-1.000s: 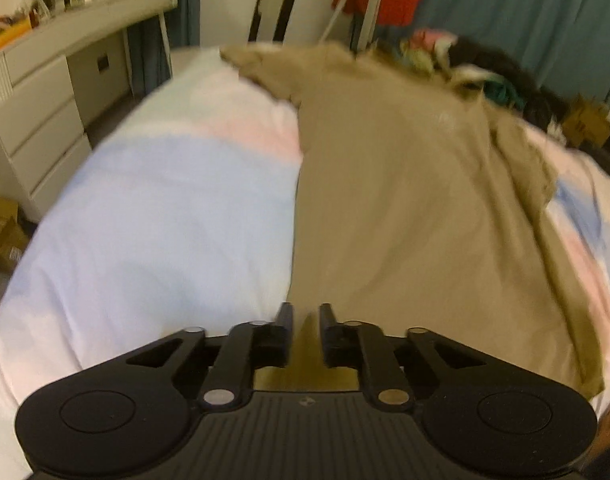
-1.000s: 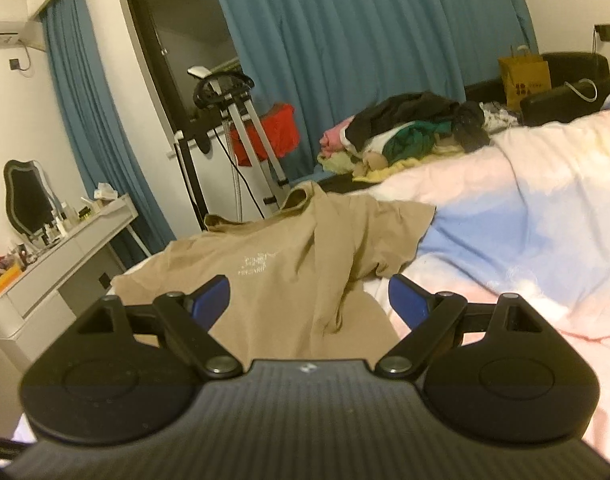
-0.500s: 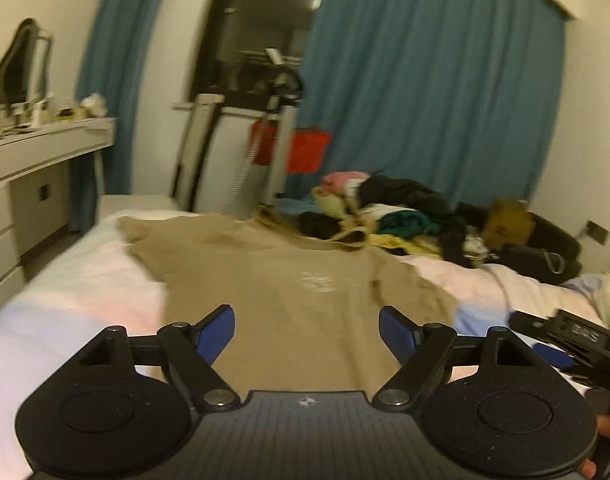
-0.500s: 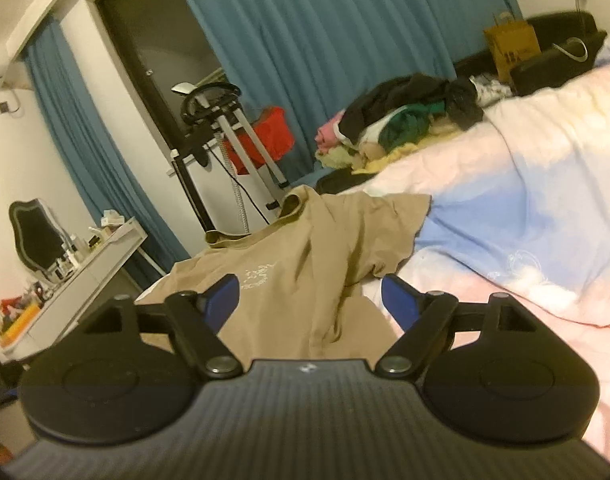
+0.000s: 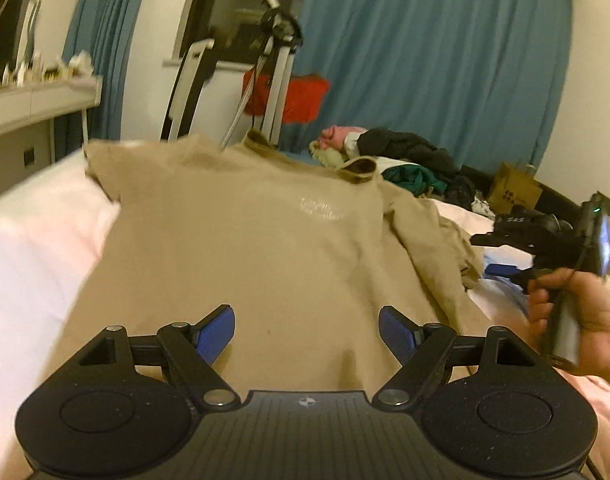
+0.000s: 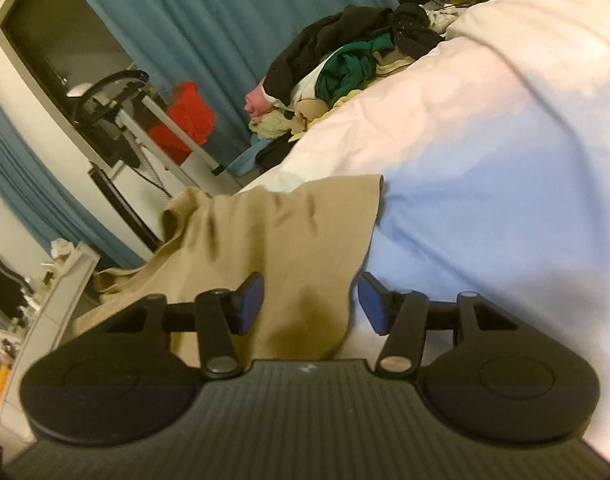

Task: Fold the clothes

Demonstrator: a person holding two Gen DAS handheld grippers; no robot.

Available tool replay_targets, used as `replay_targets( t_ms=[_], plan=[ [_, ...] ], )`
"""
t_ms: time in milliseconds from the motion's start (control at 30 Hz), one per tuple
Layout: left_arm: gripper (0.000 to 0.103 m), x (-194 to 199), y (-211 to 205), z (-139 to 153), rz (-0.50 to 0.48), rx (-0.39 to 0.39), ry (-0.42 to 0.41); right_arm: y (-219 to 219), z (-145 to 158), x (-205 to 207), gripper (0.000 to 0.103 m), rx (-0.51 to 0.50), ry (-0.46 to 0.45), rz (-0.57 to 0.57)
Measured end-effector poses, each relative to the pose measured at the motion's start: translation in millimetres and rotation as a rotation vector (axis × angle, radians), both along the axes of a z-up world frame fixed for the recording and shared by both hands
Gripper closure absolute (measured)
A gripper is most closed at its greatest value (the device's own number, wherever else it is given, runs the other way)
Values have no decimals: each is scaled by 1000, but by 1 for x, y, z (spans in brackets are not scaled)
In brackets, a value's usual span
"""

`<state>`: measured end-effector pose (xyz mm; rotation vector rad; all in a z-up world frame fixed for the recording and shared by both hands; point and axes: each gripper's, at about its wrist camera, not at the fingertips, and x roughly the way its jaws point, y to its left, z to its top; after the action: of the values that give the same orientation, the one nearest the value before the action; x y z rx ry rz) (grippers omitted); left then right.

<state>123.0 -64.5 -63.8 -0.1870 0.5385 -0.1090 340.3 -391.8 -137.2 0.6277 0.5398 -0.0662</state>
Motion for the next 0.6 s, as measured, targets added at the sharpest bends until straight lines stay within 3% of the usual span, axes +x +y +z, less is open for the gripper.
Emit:
replay_targets(
  t_ms=[67,167,233,400,500,600],
  plan=[
    [22,11,2,-13,-13,-9,23,0,-7,24,47,-77,16,-23],
    [22,23,7,-27,-26,-30,42,-5,-14,47,49,-60,-27,-16],
    [22,29,8,-30,-29,-34,34,-4,-7,59,93,-93,-71,23],
    [22,45,6,-40,-22,-49,16,-12,35,88,96,-269,-142,8],
    [22,46,6,-43,-27,-47,19,-29,58,119,96,-350,-118,-66],
    [22,46,5,-43,-30,-42,15,-40,59,146,96,-460,-53,-96]
  ],
)
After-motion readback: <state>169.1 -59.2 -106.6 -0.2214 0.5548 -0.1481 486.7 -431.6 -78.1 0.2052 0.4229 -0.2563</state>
